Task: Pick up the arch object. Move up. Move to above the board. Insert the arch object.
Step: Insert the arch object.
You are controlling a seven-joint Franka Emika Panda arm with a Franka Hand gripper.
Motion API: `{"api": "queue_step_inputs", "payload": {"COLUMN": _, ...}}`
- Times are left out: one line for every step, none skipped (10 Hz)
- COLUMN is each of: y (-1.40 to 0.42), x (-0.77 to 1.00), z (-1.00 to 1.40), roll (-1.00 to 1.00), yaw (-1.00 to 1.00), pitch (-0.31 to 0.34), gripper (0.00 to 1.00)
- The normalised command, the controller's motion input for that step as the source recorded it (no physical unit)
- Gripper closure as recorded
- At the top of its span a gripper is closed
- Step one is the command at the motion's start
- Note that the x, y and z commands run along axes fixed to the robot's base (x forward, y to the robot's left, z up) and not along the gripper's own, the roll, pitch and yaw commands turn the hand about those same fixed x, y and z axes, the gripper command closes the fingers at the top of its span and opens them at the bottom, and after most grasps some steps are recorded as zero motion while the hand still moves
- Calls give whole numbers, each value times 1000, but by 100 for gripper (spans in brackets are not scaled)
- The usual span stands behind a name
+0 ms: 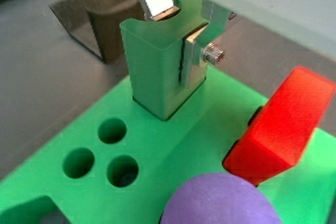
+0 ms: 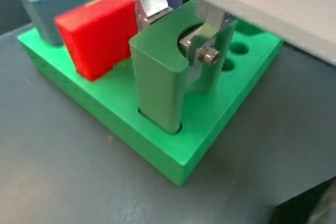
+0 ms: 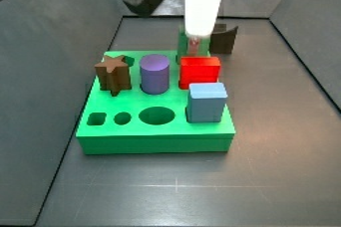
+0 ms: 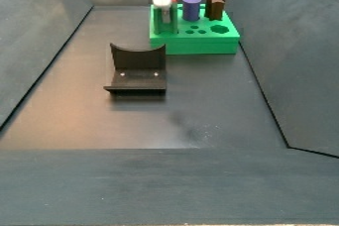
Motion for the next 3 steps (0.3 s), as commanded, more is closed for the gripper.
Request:
{"api": "queue_step_inputs", "payload": {"y": -29, "x": 74, "z": -520, "roll": 0, "yaw": -71, "pitch": 4, "gripper": 100}}
{"api": "queue_step_inputs", "payload": {"y": -94, "x": 0, "z": -377, "roll": 0, "yaw": -54, "pitch": -40, "gripper": 100}}
{"api": "queue_step_inputs", "payload": {"y": 0, "x": 0, "z": 0, "roll": 0, "yaw": 0, "pitch": 0, "gripper": 100}}
